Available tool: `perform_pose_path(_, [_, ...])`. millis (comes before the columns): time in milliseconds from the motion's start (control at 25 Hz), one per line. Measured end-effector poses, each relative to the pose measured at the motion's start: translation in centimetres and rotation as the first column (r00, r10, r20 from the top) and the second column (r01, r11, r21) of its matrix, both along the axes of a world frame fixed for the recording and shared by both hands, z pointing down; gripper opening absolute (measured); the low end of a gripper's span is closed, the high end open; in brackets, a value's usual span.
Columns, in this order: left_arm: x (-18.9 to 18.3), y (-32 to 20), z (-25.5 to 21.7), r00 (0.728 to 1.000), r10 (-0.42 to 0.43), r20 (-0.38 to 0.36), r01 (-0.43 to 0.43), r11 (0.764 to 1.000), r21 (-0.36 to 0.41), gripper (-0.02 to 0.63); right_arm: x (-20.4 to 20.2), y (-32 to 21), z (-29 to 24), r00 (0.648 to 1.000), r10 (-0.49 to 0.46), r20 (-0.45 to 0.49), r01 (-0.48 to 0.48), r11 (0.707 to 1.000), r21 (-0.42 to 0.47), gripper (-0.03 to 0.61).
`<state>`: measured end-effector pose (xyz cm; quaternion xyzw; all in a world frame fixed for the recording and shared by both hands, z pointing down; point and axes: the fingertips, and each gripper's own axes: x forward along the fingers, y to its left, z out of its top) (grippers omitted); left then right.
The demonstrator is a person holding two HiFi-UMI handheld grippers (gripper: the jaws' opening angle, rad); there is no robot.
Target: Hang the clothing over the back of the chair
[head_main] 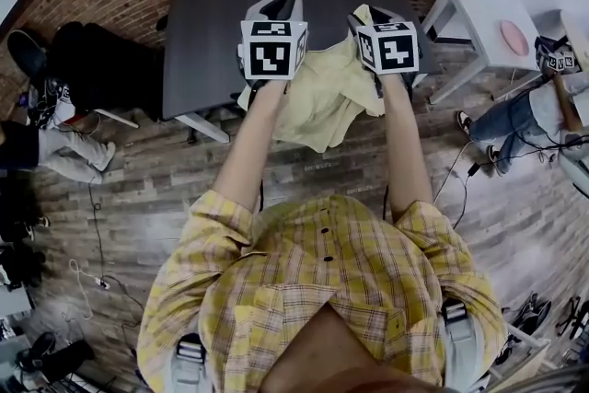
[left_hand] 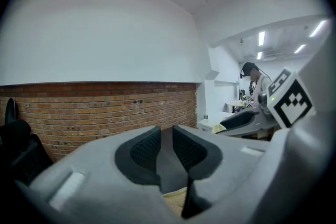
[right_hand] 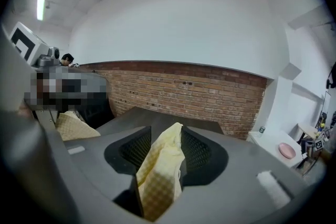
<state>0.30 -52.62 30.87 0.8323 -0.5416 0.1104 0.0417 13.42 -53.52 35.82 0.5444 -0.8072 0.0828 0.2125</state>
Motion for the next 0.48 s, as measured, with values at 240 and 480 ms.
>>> perform_pose_path(240, [0.5, 1.3, -0.4, 1.000, 0.019, -0.009, -0.019, 1.000, 0.009, 0.066, 0.7, 1.4, 0.1, 1.000, 0.003, 0.025, -0.003, 1.000, -0.013, 0.192])
perform_pose_path(480, [0.8, 2.9, -0.2, 0.999, 0.039, -0.025, -0.039, 0.999, 0.000, 0.066, -0.4, 3.1, -1.5, 0.997, -0.019, 0.074, 0.016, 0.999, 0.046, 0.176])
